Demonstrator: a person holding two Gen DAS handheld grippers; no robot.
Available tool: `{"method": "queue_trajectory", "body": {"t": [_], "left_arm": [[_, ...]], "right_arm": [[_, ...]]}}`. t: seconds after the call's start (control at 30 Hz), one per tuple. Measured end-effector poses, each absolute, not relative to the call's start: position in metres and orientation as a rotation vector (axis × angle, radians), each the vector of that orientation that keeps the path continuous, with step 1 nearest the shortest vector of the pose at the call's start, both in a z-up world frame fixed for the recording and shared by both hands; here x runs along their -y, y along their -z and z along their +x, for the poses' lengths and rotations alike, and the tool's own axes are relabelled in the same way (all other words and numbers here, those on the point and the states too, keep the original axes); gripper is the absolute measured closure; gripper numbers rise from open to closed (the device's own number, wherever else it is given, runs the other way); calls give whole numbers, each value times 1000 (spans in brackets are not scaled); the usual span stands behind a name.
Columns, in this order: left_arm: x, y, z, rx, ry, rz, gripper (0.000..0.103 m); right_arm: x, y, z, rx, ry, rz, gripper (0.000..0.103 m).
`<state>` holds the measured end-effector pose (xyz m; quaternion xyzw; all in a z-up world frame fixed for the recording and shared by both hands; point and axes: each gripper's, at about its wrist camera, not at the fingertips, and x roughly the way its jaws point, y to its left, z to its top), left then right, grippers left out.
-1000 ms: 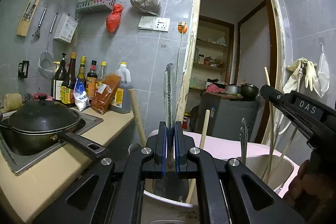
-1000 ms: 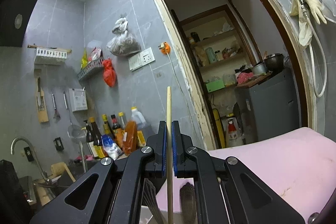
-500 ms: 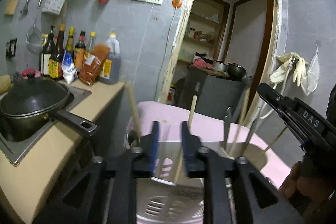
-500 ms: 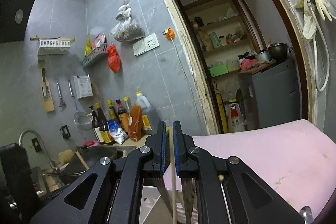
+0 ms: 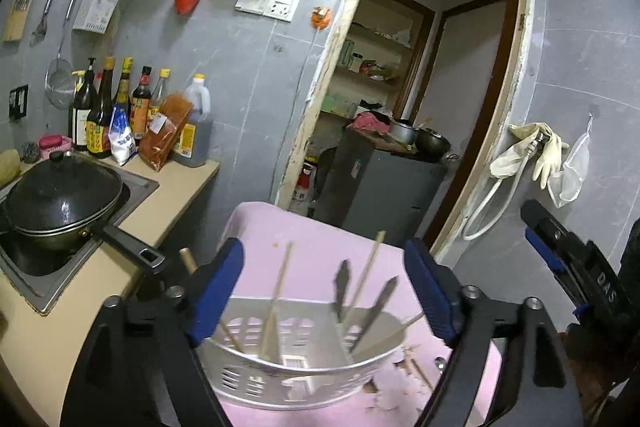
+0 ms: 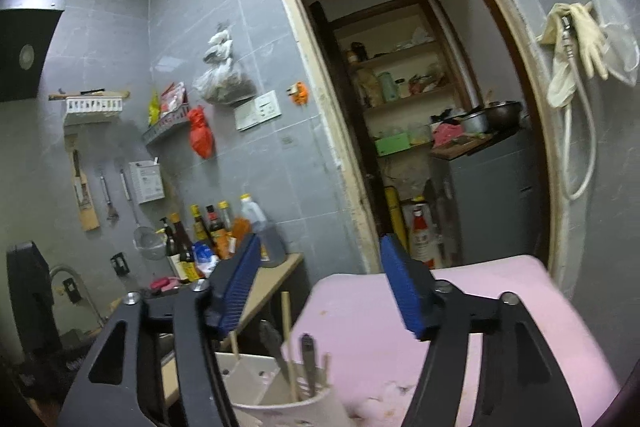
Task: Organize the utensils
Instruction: 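Move both tools back down to the remaining utensils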
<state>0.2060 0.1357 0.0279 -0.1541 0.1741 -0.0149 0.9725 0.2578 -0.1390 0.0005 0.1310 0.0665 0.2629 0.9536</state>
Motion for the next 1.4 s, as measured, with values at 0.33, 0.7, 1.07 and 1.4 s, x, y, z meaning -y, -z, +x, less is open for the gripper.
{"method": "queue_trajectory", "body": {"t": [0.33, 0.7, 1.07, 1.4], "left_arm": [[-81, -48, 202, -327, -22, -231, 7], [-34, -24, 201, -365, -13, -142, 7], [10, 42, 203, -450, -30, -101, 7], [32, 115, 227, -646, 62, -93, 8]], "right_arm": [[206, -10, 244, -148, -488, 214, 0], [257, 19, 237, -245, -430, 148, 0], [285, 86, 240, -424, -338, 52, 0], [273, 157, 262, -654, -327, -57, 0]]}}
